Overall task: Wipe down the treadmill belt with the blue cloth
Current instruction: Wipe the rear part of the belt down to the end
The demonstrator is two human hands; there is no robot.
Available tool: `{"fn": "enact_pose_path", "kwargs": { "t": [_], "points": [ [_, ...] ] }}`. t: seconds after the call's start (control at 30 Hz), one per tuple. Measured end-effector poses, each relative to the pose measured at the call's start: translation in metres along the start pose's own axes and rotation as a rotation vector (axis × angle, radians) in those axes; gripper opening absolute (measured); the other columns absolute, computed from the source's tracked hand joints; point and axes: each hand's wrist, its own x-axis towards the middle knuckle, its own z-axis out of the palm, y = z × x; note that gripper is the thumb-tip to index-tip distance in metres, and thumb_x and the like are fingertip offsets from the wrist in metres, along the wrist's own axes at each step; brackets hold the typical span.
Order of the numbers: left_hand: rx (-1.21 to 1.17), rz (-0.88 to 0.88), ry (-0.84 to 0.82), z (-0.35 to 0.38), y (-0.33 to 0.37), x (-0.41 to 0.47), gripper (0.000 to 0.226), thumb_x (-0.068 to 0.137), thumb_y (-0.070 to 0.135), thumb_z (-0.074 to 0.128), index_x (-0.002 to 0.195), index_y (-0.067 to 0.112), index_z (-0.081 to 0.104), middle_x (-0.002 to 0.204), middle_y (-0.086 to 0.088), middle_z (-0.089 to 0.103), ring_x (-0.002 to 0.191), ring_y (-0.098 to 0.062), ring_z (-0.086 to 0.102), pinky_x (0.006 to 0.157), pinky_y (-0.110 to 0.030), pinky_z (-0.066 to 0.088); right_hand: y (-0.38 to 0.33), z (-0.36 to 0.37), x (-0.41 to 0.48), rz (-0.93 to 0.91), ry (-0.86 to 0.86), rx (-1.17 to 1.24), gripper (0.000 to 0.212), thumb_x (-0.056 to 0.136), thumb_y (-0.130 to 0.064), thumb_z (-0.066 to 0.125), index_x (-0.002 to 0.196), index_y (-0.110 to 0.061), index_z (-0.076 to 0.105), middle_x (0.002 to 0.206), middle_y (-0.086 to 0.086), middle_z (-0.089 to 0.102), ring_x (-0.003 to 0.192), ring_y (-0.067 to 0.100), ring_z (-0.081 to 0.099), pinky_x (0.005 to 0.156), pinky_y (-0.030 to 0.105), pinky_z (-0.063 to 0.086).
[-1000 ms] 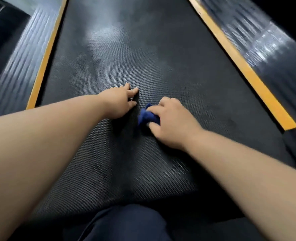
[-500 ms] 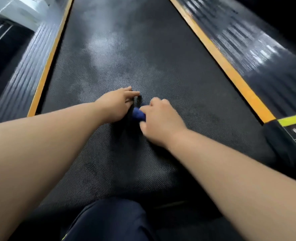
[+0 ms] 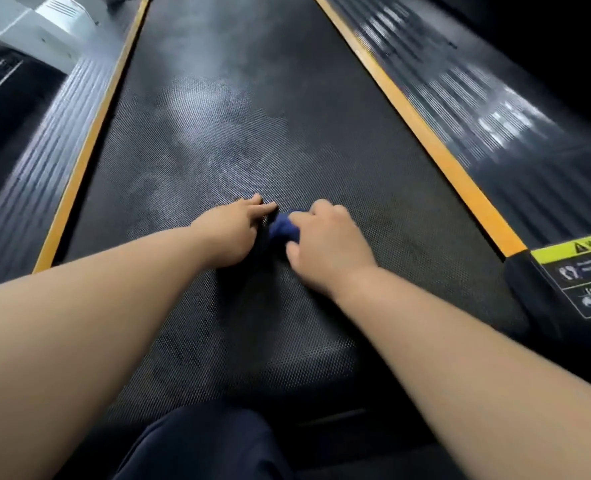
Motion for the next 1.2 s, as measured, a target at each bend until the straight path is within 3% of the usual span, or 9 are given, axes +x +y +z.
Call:
{"fn": "enact_pose_path", "kwargs": {
  "t": [0.17,0.27,0.57,0.67,0.8,0.9,1.03,1.13,1.2],
  "points": [
    [-0.022,-0.011,-0.016,0.002,-0.006,0.003,0.061,0.094,0.009,0.034,0.144,0.043,0.03,0.157,0.015,0.015,0.144,-0.007,0.016,0.117,-0.028,0.012,0.095,-0.042,0.029,0.307,0.084,-0.186,0.029,0.087,-0.024,0.051,0.112,-0.016,0.062,0.113,0.017,0.05,0.109,0.037,0.046,0.084,0.037,0.042],
    [0.008,-0.018,-0.007,0.003,-0.006,0.006,0.059,0.094,0.012,0.033,0.144,0.044,0.031,0.156,0.016,0.015,0.144,-0.01,0.019,0.117,-0.031,0.014,0.091,-0.042,0.027,0.383,0.058,-0.269,0.03,0.092,-0.024,0.05,0.117,-0.008,0.055,0.118,0.017,0.049,0.113,0.037,0.043,0.083,0.037,0.043],
    [0.031,0.011,0.009,0.005,-0.005,0.004,0.064,0.092,0.009,0.034,0.147,0.039,0.025,0.158,0.01,0.012,0.145,-0.009,0.015,0.118,-0.029,0.013,0.005,-0.004,-0.002,-0.086,-0.034,-0.049,0.033,0.09,-0.029,0.049,0.119,-0.015,0.054,0.117,0.012,0.049,0.11,0.032,0.043,0.093,0.038,0.041],
    [0.026,0.001,-0.003,0.004,-0.005,0.001,0.064,0.092,0.009,0.033,0.146,0.041,0.025,0.158,0.012,0.013,0.145,-0.008,0.015,0.118,-0.03,0.012,0.066,-0.033,0.015,0.078,0.008,-0.164,0.031,0.086,-0.025,0.05,0.115,-0.026,0.062,0.112,0.014,0.054,0.107,0.036,0.048,0.09,0.035,0.042],
    [0.012,-0.086,0.07,0.005,0.011,0.0,0.06,0.091,0.009,0.034,0.144,0.036,0.034,0.156,0.007,0.024,0.141,-0.019,0.028,0.112,-0.032,0.022,0.114,-0.057,0.011,0.39,0.051,-0.341,0.029,0.092,-0.019,0.047,0.117,-0.006,0.054,0.117,0.019,0.051,0.113,0.038,0.043,0.087,0.041,0.043],
    [-0.025,-0.192,0.194,0.008,0.035,0.001,0.047,0.088,0.011,0.038,0.13,0.028,0.051,0.132,-0.006,0.055,0.12,-0.03,0.049,0.095,-0.036,0.039,0.072,-0.042,0.003,0.269,0.048,-0.229,0.029,0.092,-0.021,0.048,0.118,-0.008,0.053,0.12,0.014,0.053,0.114,0.033,0.046,0.087,0.037,0.045],
    [-0.049,-0.225,0.259,0.009,0.047,0.007,0.034,0.086,0.012,0.042,0.112,0.02,0.061,0.114,-0.01,0.062,0.105,-0.032,0.055,0.081,-0.034,0.042,0.029,-0.029,-0.014,-0.028,-0.018,-0.033,0.03,0.086,-0.027,0.055,0.112,-0.016,0.045,0.111,0.007,0.059,0.106,0.029,0.051,0.078,0.035,0.044],
    [-0.029,-0.185,0.18,0.009,0.036,0.003,0.044,0.089,0.014,0.039,0.127,0.028,0.055,0.133,-0.008,0.054,0.118,-0.031,0.05,0.095,-0.037,0.042,0.061,-0.046,-0.008,0.0,0.019,-0.088,0.024,0.082,-0.023,0.057,0.103,-0.018,0.048,0.103,0.01,0.061,0.101,0.033,0.051,0.076,0.035,0.043],
    [0.014,-0.156,0.12,0.009,0.032,-0.001,0.051,0.091,0.014,0.037,0.141,0.027,0.043,0.152,-0.005,0.034,0.136,-0.029,0.036,0.111,-0.038,0.029,0.098,-0.065,-0.003,0.141,0.063,-0.176,0.022,0.081,-0.017,0.056,0.102,-0.017,0.049,0.102,0.014,0.061,0.101,0.035,0.051,0.077,0.037,0.043]
  ]
}}
